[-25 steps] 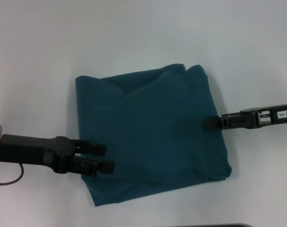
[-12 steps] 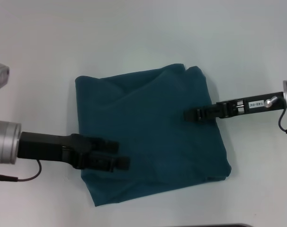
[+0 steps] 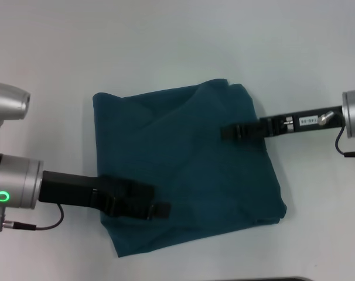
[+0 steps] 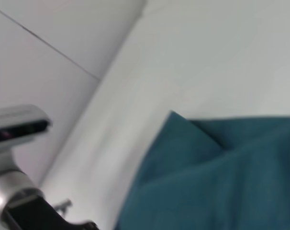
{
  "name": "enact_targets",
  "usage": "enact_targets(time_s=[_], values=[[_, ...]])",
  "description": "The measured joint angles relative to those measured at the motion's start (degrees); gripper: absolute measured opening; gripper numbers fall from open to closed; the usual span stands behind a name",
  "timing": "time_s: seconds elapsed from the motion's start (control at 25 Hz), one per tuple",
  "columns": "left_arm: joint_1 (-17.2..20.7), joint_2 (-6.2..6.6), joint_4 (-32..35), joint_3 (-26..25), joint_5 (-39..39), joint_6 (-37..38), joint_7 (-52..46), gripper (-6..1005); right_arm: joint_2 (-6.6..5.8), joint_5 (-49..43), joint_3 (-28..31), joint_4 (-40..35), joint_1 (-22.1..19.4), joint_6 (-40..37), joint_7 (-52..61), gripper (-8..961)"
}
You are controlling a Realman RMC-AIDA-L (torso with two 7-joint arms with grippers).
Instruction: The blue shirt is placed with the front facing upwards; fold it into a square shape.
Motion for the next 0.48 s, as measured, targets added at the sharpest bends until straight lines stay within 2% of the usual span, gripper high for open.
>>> enact_targets(time_s=[0.2,0.48], values=[[-0.1,0.02,0.0,1.4,0.0,0.0,0.0,904,-0.47,3.5,0.1,-0.3,0.9,0.3,-0.2,483],[0.2,0.05,0.9,2.1,0.1,-0.5,0.2,903,1.12,2.3,-1.9,0.2,4.0,4.8,-0.2,484]])
